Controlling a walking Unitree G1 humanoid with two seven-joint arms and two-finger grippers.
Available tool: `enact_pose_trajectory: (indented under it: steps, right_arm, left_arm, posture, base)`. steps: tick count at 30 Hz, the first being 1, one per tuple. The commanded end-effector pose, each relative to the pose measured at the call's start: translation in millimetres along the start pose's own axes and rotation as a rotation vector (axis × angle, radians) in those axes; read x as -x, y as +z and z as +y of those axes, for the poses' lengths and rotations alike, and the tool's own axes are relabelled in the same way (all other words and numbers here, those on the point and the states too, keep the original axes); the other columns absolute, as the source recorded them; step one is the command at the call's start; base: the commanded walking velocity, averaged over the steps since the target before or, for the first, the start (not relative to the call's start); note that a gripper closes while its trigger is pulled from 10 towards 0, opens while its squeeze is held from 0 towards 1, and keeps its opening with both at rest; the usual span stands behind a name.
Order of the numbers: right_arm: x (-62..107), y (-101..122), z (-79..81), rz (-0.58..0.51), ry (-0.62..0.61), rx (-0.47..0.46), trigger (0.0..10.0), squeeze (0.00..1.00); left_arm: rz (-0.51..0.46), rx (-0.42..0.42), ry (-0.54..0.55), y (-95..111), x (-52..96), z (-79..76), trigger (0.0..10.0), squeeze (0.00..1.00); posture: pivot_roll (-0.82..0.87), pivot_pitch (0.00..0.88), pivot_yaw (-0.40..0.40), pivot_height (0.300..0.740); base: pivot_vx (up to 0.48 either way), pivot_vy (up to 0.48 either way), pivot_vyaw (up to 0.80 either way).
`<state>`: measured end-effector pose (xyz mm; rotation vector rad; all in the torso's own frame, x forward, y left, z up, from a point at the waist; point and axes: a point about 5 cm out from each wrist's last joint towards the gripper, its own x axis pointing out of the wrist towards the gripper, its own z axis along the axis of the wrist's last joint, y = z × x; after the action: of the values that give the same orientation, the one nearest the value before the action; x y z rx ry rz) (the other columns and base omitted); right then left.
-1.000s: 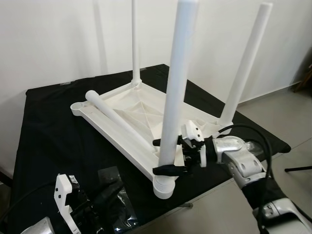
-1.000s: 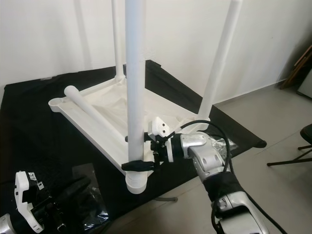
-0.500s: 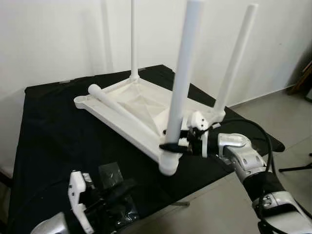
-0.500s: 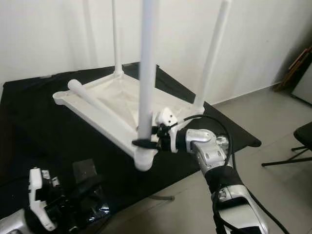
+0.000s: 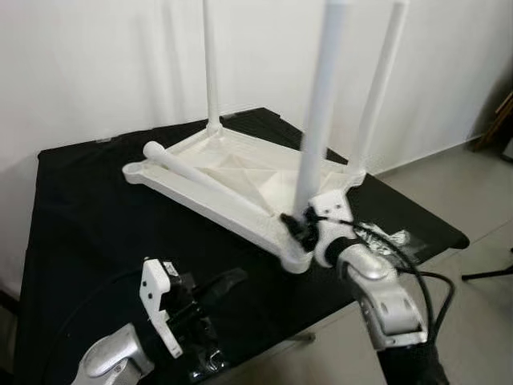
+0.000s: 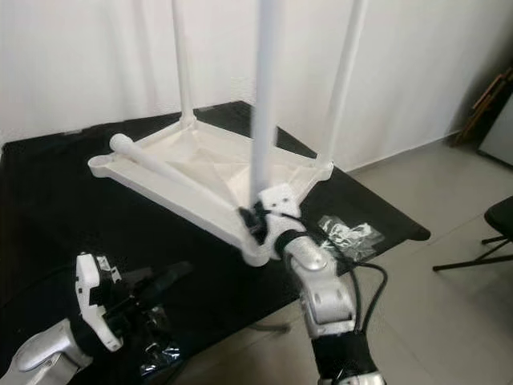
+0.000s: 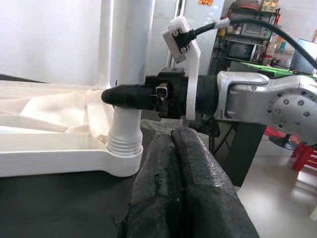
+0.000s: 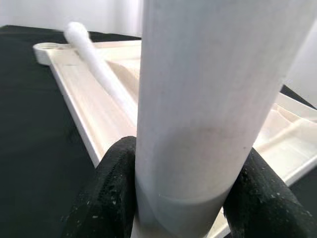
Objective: Building children table
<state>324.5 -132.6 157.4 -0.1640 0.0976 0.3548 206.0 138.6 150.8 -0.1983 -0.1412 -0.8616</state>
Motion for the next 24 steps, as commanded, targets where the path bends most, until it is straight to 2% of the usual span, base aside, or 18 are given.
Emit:
enact_pose_trajectory:
  steps: [1, 2, 3, 4, 5, 8, 9, 11, 13, 14, 15, 17, 18, 21, 22, 24]
  right_arm:
    - [1.6, -10.8, -8.6, 0.067, -0.055, 0.045, 0.0, 0.0]
    - [1.6, -10.8, -8.6, 0.067, -0.055, 0.045, 0.0, 0.0]
    - [-4.5, -7.0, 1.9, 0.078, 0.016, 0.021, 10.0, 0.02]
    - [-4.5, -7.0, 1.9, 0.078, 0.016, 0.021, 10.0, 0.02]
    - [-8.1, -1.3, 5.1, 0.054, 0.088, -0.013, 10.0, 1.0]
    - [-9.7, 3.2, 6.6, 0.035, 0.134, -0.036, 10.0, 1.0]
    - [-11.2, 17.5, 10.4, -0.042, 0.293, -0.019, 10.0, 1.0]
    - [-6.3, 36.6, 14.3, -0.121, 0.488, 0.016, 10.0, 1.0]
    - [-2.9, 42.5, 14.9, -0.139, 0.537, 0.019, 10.0, 1.0]
    - [1.7, 46.1, 11.6, -0.153, 0.603, 0.074, 10.0, 0.0]
    - [6.0, 47.4, 7.0, -0.142, 0.689, 0.109, 10.0, 0.0]
    - [6.0, 47.4, 7.0, -0.142, 0.689, 0.109, 10.0, 0.0]
    - [8.4, 48.3, -4.6, -0.117, 0.8, 0.177, 10.0, 0.0]
    - [8.4, 48.3, -4.6, -0.117, 0.8, 0.177, 10.0, 0.0]
    - [6.4, 48.5, -13.0, -0.099, 0.828, 0.201, 10.0, 0.0]
    - [6.4, 48.5, -13.0, -0.099, 0.828, 0.201, 10.0, 0.0]
  left_arm:
    - [0.023, 0.002, 0.001, -3.3, -3.1, 1.3, 10.0, 0.0]
    - [0.023, 0.002, 0.001, -3.3, -3.1, 1.3, 10.0, 0.0]
    - [0.033, -0.02, 0.026, -3.3, -5.3, 2.6, 10.0, 0.0]
    - [0.033, -0.02, 0.026, -3.3, -5.3, 2.6, 10.0, 0.0]
    - [0.044, -0.036, 0.038, -3.6, -5.8, 2.9, 10.0, 0.0]
    - [0.052, -0.048, 0.044, -3.9, -6.2, 3.0, 10.0, 0.0]
    - [0.06, -0.063, 0.049, -4.0, -6.6, 3.8, 10.0, 0.0]
    - [0.066, -0.083, 0.062, -4.0, -7.6, 6.0, 10.0, 0.0]
    - [0.067, -0.089, 0.068, -3.9, -8.1, 7.1, 10.0, 0.0]
    - [0.067, -0.093, 0.074, -4.0, -8.7, 9.1, 10.0, 0.0]
    - [0.067, -0.096, 0.078, -4.0, -9.1, 10.9, 10.0, 0.0]
    - [0.067, -0.096, 0.078, -4.0, -9.1, 10.9, 10.0, 0.0]
    - [0.067, -0.092, 0.086, -4.7, -9.5, 13.1, 10.0, 0.0]
    - [0.067, -0.092, 0.086, -4.7, -9.5, 13.1, 10.0, 0.0]
    - [0.067, -0.09, 0.09, -5.1, -9.4, 13.7, 10.0, 0.0]
    - [0.067, -0.09, 0.09, -5.1, -9.4, 13.7, 10.0, 0.0]
  posture:
    - [-0.01, 0.0, -0.046, 0.74]
    - [-0.01, 0.0, -0.046, 0.74]
    - [-0.01, 0.0, -0.046, 0.74]
    - [-0.01, 0.0, -0.046, 0.74]
    - [0.0, 0.0, -0.046, 0.74]
    - [0.0, 0.0, -0.046, 0.74]
    - [0.0, 0.0, -0.043, 0.74]
    - [0.0, 0.0, -0.041, 0.74]
    - [0.0, 0.0, -0.041, 0.74]
    - [-0.01, 0.0, -0.037, 0.74]
    - [-0.01, 0.0, -0.037, 0.74]
    - [-0.01, 0.0, -0.037, 0.74]
    - [0.0, 0.0, -0.036, 0.74]
    - [0.0, 0.0, -0.036, 0.74]
    - [0.01, 0.0, -0.039, 0.74]
    - [0.01, 0.0, -0.039, 0.74]
  base:
    - [0.0, 0.0, 0.0]
    - [0.0, 0.0, 0.0]
    - [0.0, 0.0, 0.0]
    - [0.0, 0.0, 0.0]
    - [0.0, 0.0, 0.0]
    - [0.0, 0.0, 0.0]
    - [0.0, 0.0, 0.0]
    - [0.0, 0.0, 0.0]
    - [0.0, 0.0, 0.0]
    - [0.0, 0.0, 0.0]
    - [0.0, 0.0, 0.0]
    - [0.0, 0.0, 0.0]
    - [0.0, 0.0, 0.0]
    - [0.0, 0.0, 0.0]
    - [0.0, 0.0, 0.0]
    - [0.0, 0.0, 0.0]
